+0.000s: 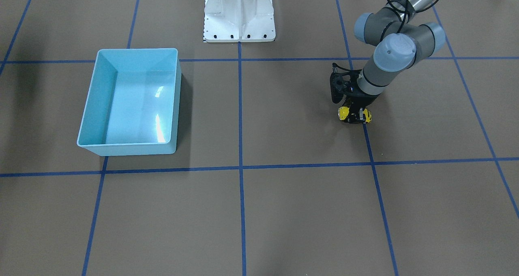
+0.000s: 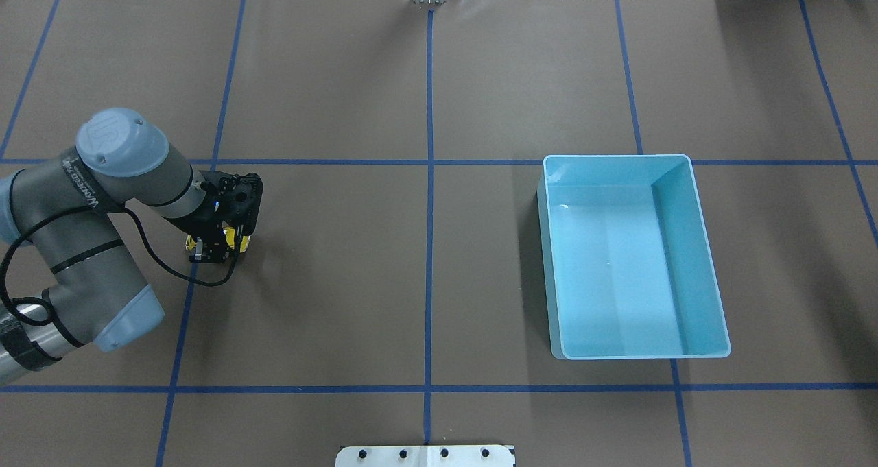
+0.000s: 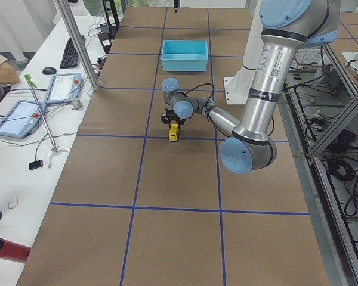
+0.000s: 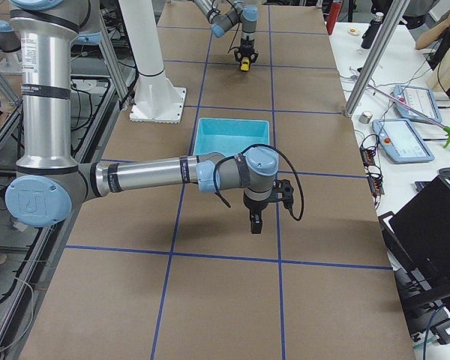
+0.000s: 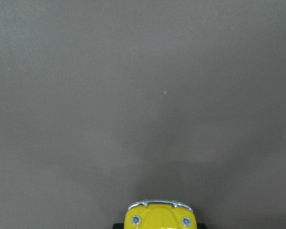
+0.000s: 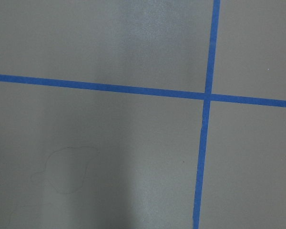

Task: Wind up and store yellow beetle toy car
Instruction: 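Drag the car backward along the table with the left gripper to wind it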

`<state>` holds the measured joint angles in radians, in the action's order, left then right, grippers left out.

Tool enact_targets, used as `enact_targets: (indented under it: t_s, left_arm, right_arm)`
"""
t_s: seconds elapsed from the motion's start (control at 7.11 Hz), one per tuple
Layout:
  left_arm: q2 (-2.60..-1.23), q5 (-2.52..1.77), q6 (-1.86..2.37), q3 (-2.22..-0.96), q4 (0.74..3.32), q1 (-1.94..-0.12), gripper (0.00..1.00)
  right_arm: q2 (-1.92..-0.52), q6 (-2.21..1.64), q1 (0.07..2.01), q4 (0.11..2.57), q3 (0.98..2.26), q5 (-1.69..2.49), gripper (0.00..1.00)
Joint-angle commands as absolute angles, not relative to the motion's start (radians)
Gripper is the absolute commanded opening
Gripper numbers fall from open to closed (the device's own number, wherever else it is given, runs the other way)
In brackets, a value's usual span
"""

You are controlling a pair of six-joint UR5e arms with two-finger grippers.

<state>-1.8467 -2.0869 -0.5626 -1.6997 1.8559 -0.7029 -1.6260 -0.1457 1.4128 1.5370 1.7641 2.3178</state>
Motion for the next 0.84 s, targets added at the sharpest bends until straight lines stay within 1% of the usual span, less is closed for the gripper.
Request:
enact_targets:
  t_s: [0.0, 0.7]
  left_arm:
    - [-1.819, -2.097, -0.564, -1.7, 1.893, -0.712, 0.02]
    - [-1.778, -2.123, -0.597, -1.7, 1.934, -0.732, 0.02]
  right_arm:
    - [-1.625, -0.146, 1.413, 1.537, 1.764, 2.318, 1.0]
    - [-1.628, -0.146, 1.408, 1.537, 1.766, 2.318, 1.0]
